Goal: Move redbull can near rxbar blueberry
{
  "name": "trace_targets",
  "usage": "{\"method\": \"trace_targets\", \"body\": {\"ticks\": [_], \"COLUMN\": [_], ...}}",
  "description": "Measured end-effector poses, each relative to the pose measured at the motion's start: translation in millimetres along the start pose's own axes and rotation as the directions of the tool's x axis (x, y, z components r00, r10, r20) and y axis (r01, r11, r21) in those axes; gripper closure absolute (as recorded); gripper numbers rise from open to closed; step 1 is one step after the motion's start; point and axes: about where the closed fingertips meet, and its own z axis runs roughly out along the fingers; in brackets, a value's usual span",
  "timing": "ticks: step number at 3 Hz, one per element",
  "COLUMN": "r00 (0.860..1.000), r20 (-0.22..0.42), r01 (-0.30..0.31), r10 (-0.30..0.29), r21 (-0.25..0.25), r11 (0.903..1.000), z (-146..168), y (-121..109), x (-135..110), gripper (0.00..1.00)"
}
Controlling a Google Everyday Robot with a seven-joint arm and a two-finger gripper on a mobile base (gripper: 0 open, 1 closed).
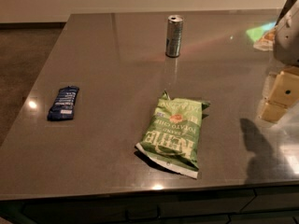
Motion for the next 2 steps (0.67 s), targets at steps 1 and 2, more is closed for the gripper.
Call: {"method": "trace_targets", "body": {"ticks": [1,2], "r00": [1.0,0.999], "r20": [0.0,0.031], "r01": [0.0,-0.019], "r10": [0.0,0.019], "r21": [0.0,-0.009], "r11": [1.0,0.9998], "z": [0.0,1.7], "y": [0.0,-9.4], "x": [0.0,-8.6], "gripper": [0.0,0.0]}}
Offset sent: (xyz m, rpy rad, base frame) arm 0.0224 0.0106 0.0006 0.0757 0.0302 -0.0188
